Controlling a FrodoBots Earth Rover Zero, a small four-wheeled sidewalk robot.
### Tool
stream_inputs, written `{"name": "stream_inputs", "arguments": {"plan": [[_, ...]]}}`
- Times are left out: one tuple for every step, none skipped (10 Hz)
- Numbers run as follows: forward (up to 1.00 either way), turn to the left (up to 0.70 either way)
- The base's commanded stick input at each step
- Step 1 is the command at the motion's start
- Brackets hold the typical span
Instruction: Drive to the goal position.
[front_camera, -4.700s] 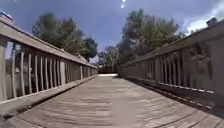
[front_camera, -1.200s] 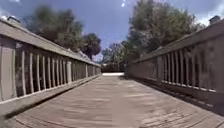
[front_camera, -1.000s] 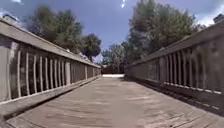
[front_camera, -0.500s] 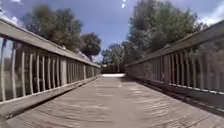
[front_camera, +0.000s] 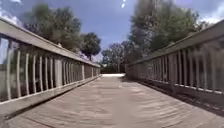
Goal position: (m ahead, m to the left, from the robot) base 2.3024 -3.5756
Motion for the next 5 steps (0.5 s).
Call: {"name": "stream_inputs", "arguments": {"plan": [[0.0, 0.0], [0.0, 0.0], [0.0, 0.0], [0.0, 0.0], [0.0, 0.0]]}}
